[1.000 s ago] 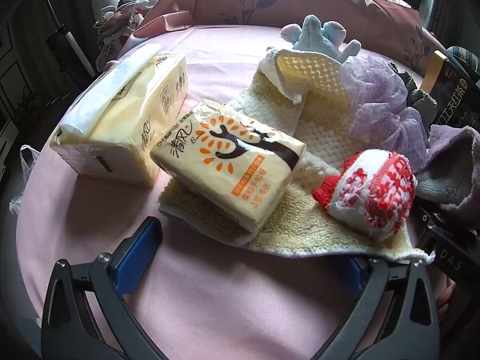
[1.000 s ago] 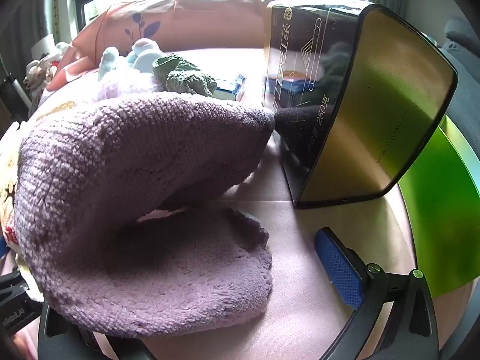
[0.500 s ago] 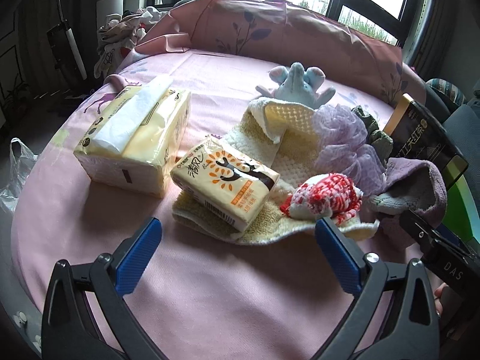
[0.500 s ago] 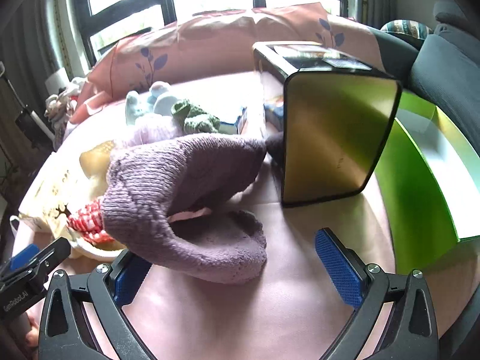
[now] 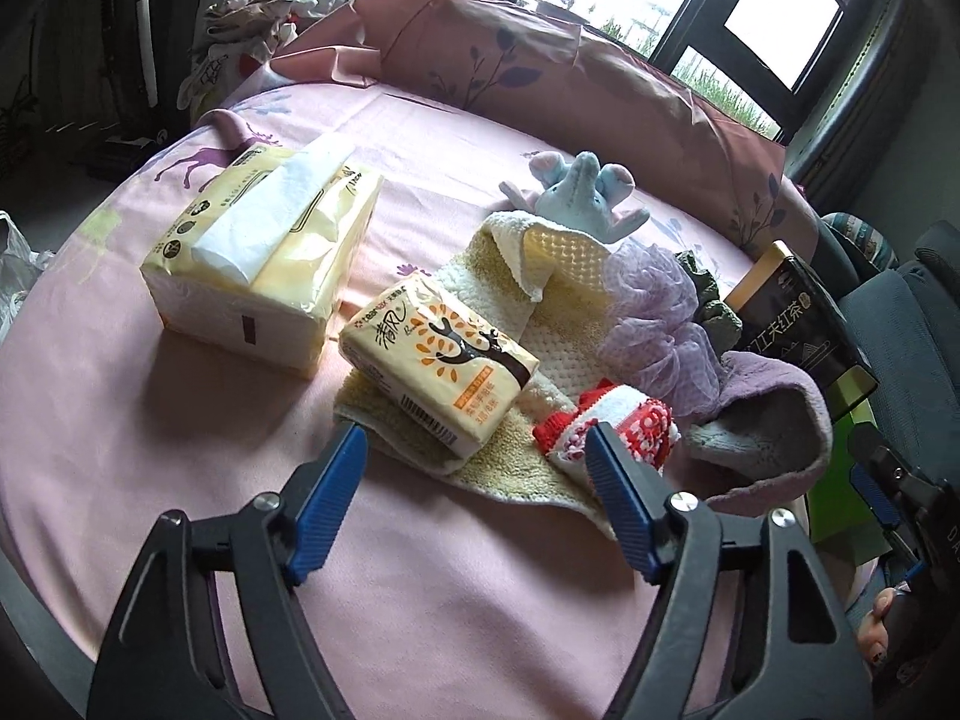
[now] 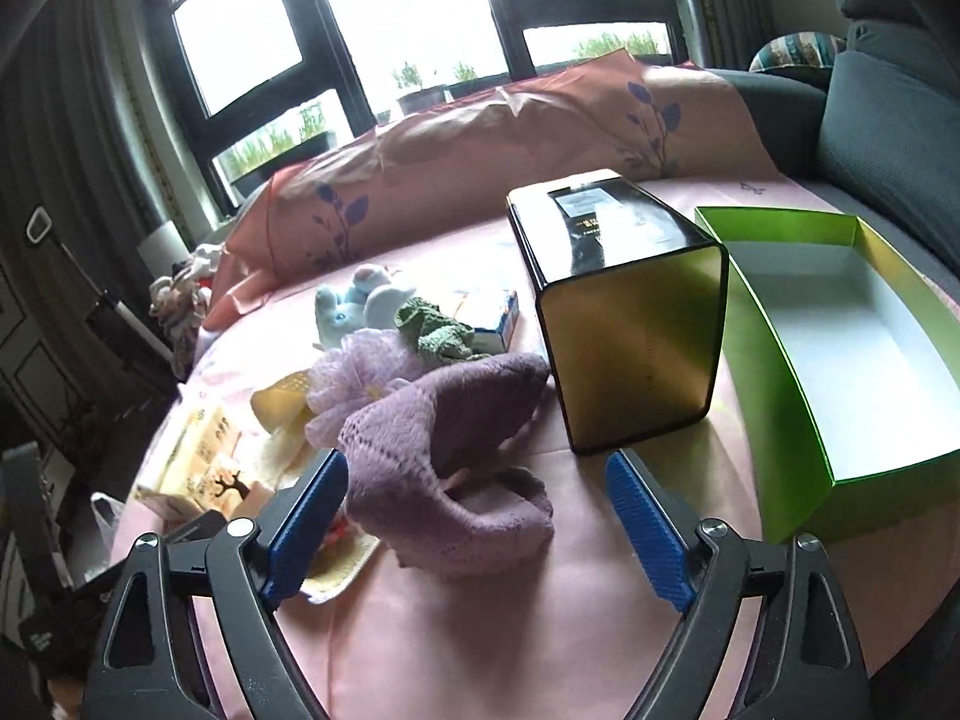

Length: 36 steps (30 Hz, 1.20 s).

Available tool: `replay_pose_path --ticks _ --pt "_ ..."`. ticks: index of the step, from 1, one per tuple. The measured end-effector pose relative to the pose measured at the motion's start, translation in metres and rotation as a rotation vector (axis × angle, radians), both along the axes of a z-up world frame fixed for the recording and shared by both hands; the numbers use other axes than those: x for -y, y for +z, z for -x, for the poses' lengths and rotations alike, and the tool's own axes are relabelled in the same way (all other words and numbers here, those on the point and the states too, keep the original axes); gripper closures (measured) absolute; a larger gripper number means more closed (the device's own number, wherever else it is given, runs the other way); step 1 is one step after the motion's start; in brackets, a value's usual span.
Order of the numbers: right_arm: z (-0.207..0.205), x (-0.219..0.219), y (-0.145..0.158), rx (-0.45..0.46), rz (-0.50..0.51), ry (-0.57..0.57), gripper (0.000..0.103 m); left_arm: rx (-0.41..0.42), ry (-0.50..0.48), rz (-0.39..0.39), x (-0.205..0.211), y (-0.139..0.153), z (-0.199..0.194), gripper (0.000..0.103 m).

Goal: Organize soft objects
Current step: 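Close the right tool on the yellow tree-print tissue pack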

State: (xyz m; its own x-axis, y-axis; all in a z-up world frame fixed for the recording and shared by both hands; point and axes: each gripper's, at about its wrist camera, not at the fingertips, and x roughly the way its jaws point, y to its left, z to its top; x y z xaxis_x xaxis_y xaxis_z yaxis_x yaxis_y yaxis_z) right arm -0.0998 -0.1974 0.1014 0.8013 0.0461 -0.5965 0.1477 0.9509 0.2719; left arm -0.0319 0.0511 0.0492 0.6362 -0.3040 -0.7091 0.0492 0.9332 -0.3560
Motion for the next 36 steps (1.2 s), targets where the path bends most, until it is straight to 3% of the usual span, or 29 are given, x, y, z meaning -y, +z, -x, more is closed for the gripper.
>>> replay_pose_path --ticks 4,6,17,30,36 --pt "0.003 -0.003 0.009 0.007 -0.010 0.003 0.039 0.000 -0.011 0.005 0.002 0.001 0.002 0.035" --pt "0.002 -0.005 0.015 0.009 -0.015 0.016 0.043 0.006 -0.008 -0.005 0.003 0.003 0.003 0.036" --pt "-0.039 -0.067 0.058 -0.037 -0.037 0.270 0.044 0.020 0.025 0.038 -0.007 0.008 0.003 0.043" --pt "-0.131 -0.135 0.000 -0.288 -0.050 0.566 0.043 -0.023 0.095 0.095 -0.025 0.004 -0.009 0.047" --pt "-0.157 -0.140 -0.025 -0.362 -0.084 0.590 0.043 -0.075 0.105 0.136 -0.022 -0.006 -0.018 0.047"
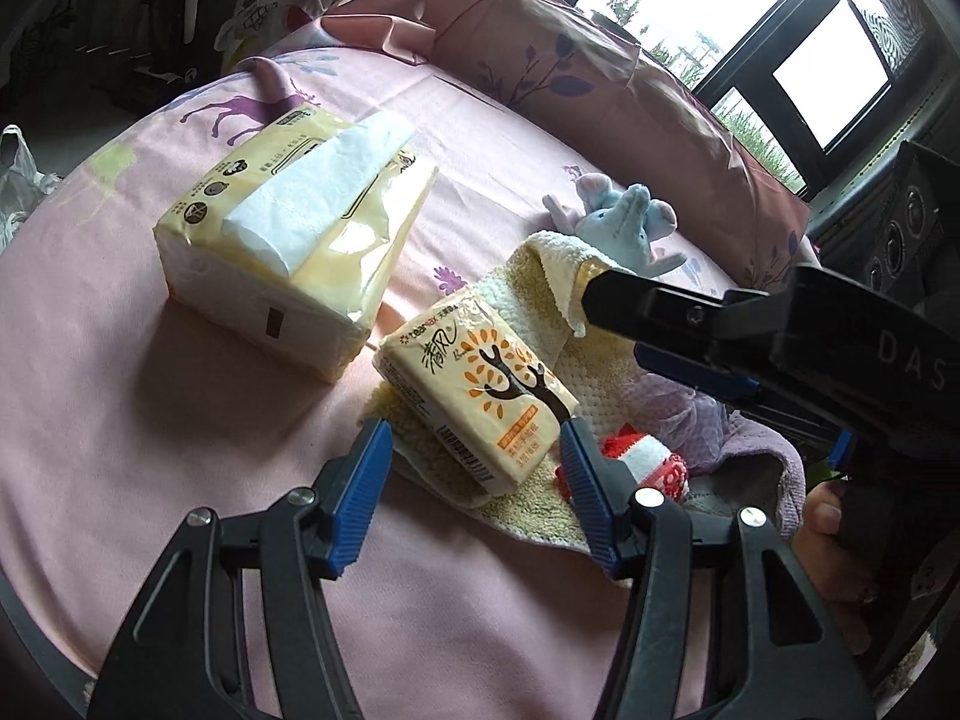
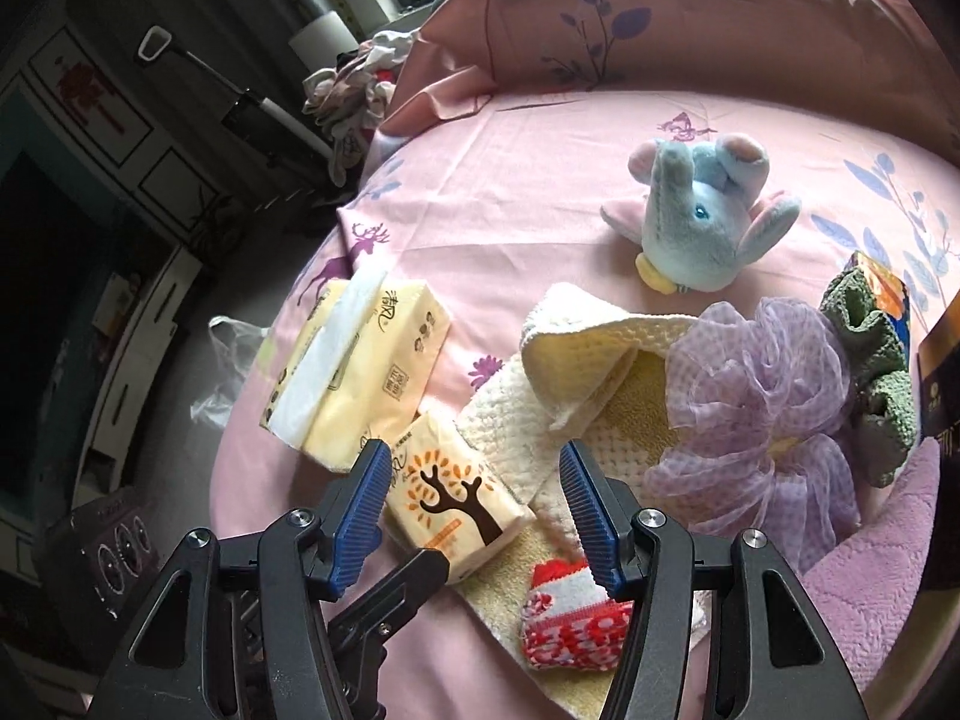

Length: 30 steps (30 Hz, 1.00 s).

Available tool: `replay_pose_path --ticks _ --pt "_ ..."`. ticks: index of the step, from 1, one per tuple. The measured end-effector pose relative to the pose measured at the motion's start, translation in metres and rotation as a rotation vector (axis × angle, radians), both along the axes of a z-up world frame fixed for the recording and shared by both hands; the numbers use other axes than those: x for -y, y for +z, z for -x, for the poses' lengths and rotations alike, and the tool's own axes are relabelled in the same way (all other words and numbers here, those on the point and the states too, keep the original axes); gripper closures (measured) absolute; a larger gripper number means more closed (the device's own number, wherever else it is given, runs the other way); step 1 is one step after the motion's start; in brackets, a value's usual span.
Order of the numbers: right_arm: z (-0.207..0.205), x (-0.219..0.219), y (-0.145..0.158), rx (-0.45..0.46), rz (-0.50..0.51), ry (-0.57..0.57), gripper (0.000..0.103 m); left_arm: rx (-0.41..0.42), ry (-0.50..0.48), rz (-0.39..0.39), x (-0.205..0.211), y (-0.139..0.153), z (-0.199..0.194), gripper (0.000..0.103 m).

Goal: Organize soft objects
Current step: 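Close the right tool on the yellow tree-print tissue pack, then carry the tissue pack with the right tool and drop it into the green box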

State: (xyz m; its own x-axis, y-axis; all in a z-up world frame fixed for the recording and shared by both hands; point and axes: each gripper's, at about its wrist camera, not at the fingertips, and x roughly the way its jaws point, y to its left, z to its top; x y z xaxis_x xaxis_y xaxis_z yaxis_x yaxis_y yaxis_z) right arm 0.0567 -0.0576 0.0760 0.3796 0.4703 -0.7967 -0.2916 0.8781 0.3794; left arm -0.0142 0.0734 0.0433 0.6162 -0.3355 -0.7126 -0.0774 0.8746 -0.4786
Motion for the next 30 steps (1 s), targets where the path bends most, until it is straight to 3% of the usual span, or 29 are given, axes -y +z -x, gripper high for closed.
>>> replay_pose_path --ticks 7,11,14,16,19,23,28,30 --pt "-0.015 -0.004 -0.026 -0.069 0.009 0.020 0.043 -0.063 0.016 0.072 0.000 -0.013 -0.009 0.047" --pt "-0.020 -0.011 -0.039 -0.105 -0.001 0.046 0.043 -0.058 0.022 0.071 0.000 -0.013 -0.007 0.047" --pt "-0.018 -0.017 -0.040 -0.097 -0.009 0.077 0.050 -0.063 0.025 0.091 -0.003 -0.014 -0.006 0.047" --pt "-0.014 -0.021 -0.039 -0.092 -0.031 0.117 0.062 -0.054 0.022 0.097 -0.002 -0.013 -0.006 0.048" --pt "-0.008 -0.022 -0.038 -0.081 -0.022 0.110 0.064 -0.037 0.016 0.056 0.001 -0.008 -0.002 0.051" --pt "0.009 -0.011 -0.019 -0.042 -0.061 0.088 0.064 0.033 -0.014 0.051 0.006 0.010 0.009 0.051" --pt "0.037 0.020 0.020 0.047 -0.105 0.020 0.064 0.156 -0.124 -0.018 0.035 0.051 0.024 0.051" --pt "0.049 0.037 0.037 0.087 -0.109 -0.024 0.064 0.201 -0.166 -0.013 0.052 0.065 0.029 0.051"
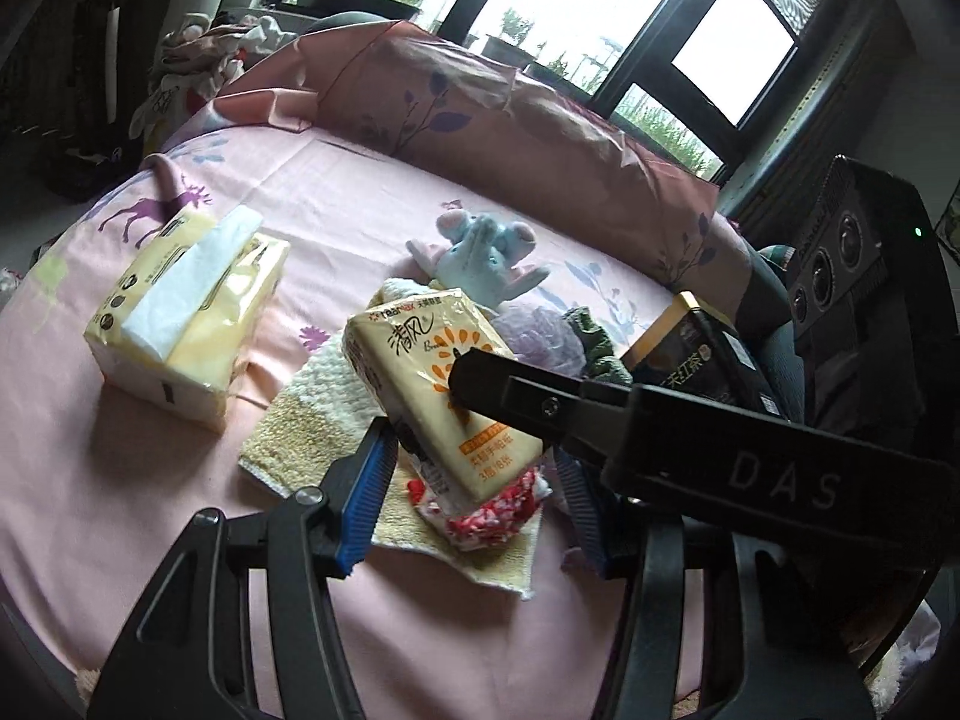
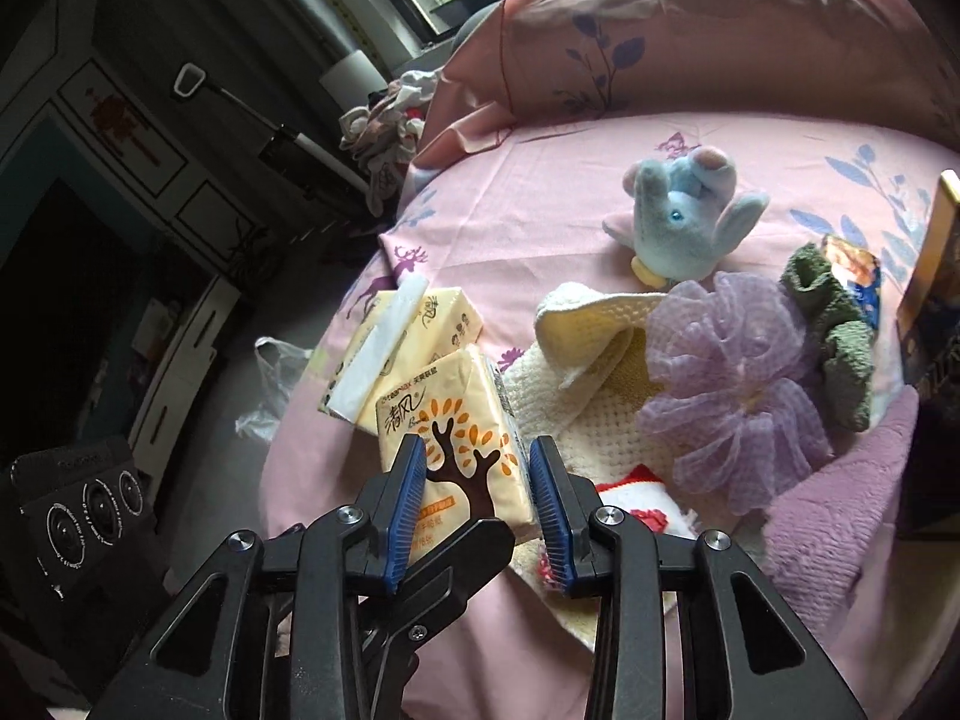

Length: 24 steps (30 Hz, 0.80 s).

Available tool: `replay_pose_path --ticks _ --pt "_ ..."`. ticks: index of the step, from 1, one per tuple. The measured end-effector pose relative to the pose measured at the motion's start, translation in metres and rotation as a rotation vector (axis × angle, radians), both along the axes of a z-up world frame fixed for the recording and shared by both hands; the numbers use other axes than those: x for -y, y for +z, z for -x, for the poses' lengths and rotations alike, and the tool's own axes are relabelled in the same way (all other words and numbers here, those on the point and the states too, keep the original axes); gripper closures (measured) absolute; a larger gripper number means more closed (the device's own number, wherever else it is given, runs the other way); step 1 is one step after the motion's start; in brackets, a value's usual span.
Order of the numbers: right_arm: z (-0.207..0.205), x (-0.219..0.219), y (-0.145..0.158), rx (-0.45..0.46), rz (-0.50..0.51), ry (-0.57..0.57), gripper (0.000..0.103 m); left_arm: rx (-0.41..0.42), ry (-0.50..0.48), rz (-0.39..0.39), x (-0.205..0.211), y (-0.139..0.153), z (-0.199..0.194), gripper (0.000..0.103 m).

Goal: Organize soft objects
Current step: 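Carry the tissue pack with the right tool and drop it into the green box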

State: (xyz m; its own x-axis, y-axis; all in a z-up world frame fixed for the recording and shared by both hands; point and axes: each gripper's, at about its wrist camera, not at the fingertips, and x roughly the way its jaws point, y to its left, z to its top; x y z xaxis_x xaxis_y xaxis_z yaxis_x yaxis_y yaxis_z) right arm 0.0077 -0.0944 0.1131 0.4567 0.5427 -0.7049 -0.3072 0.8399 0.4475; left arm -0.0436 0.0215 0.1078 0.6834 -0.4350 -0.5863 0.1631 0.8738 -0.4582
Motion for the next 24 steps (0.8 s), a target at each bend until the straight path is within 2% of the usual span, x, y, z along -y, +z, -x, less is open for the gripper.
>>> replay_pose_path --ticks 3,7,11,18,24 --pt "0.022 0.033 0.023 0.086 -0.031 -0.086 0.064 0.076 -0.064 -0.012 0.031 0.021 0.010 0.051" --pt "0.051 0.087 0.046 0.160 -0.076 -0.212 0.064 0.150 -0.195 -0.053 0.082 0.046 0.020 0.051" --pt "0.075 0.139 0.064 0.227 -0.087 -0.345 0.064 0.206 -0.330 -0.059 0.132 0.063 0.024 0.050" --pt "0.106 0.234 0.060 0.243 -0.180 -0.582 0.064 0.223 -0.542 -0.111 0.226 0.070 0.034 0.050" --pt "0.131 0.287 0.046 0.247 -0.258 -0.744 0.064 0.229 -0.674 -0.148 0.285 0.064 0.038 0.050"
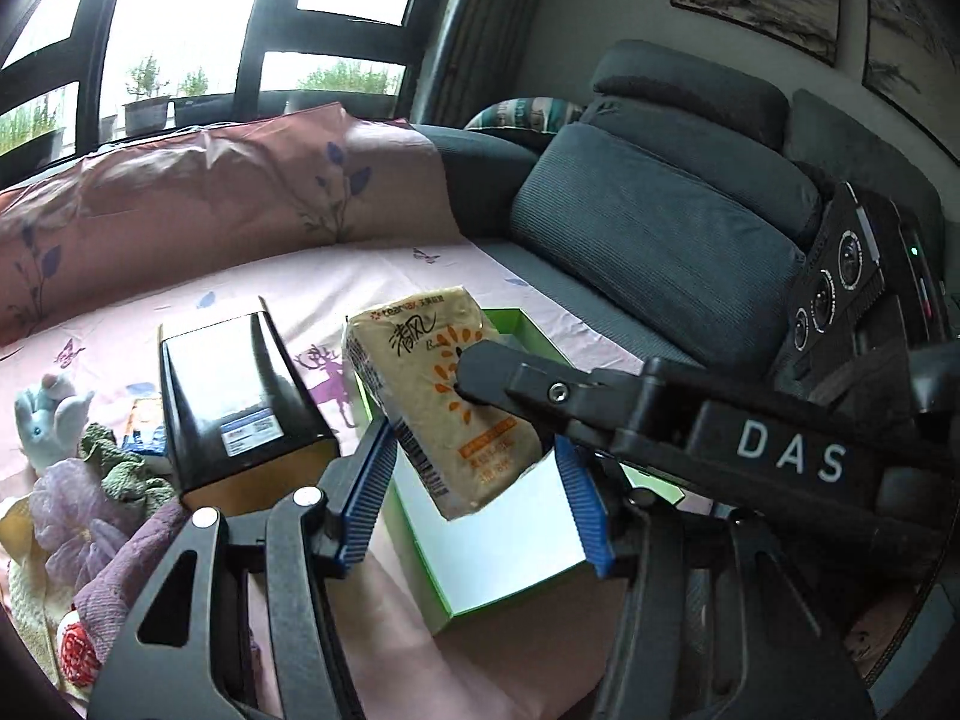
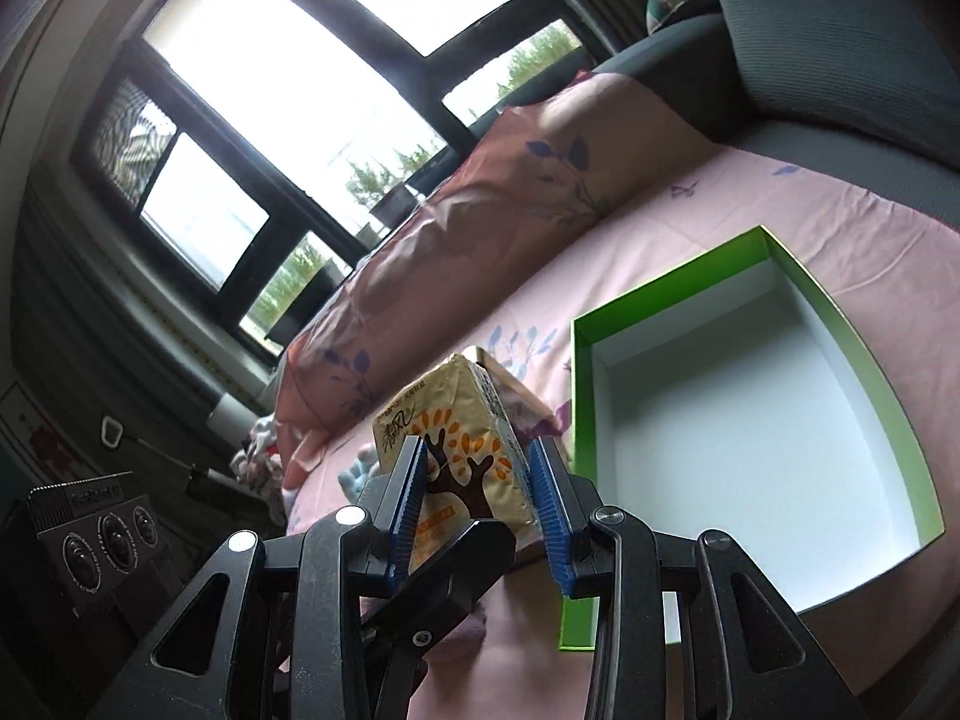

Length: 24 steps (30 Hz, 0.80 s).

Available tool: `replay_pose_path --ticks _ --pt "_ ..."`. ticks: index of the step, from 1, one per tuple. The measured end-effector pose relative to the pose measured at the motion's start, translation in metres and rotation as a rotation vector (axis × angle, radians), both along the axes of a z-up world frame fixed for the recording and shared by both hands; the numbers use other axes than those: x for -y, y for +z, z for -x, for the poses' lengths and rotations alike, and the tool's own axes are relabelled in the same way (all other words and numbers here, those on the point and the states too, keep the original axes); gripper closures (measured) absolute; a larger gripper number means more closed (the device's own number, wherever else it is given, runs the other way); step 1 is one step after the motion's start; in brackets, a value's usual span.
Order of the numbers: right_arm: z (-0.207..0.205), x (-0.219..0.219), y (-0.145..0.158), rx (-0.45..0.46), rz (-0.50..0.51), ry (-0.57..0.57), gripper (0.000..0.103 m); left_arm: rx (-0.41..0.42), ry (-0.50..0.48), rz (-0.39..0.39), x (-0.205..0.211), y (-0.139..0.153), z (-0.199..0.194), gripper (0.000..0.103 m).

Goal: Organize soft objects
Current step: 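Carry the tissue pack with the right tool and drop it into the green box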

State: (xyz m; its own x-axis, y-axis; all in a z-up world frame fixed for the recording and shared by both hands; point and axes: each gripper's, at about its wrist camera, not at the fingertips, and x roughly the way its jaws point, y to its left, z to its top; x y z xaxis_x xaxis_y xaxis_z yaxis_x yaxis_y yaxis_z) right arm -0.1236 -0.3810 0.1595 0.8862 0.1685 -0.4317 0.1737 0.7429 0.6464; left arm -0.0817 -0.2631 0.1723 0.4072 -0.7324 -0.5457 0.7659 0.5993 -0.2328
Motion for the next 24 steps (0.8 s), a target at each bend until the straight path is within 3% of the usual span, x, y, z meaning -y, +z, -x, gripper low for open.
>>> replay_pose_path --ticks 5,11,18,21,23,24 --pt "0.009 0.029 -0.016 -0.021 -0.061 -0.086 0.064 -0.024 -0.068 -0.037 0.035 -0.009 -0.001 0.050" --pt "0.011 0.056 -0.043 -0.098 -0.115 -0.148 0.064 -0.109 -0.098 -0.079 0.060 -0.029 -0.014 0.050" --pt "0.005 0.068 -0.062 -0.192 -0.130 -0.219 0.064 -0.184 -0.108 -0.092 0.065 -0.042 -0.017 0.048" --pt "0.006 0.072 -0.064 -0.230 -0.117 -0.286 0.063 -0.178 -0.080 -0.092 0.059 -0.039 -0.015 0.046" --pt "0.009 0.072 -0.063 -0.270 -0.076 -0.370 0.048 -0.168 -0.034 -0.096 0.050 -0.036 -0.014 0.041" --pt "0.010 0.072 -0.063 -0.292 -0.047 -0.426 0.033 -0.161 -0.016 -0.095 0.044 -0.034 -0.014 0.040"
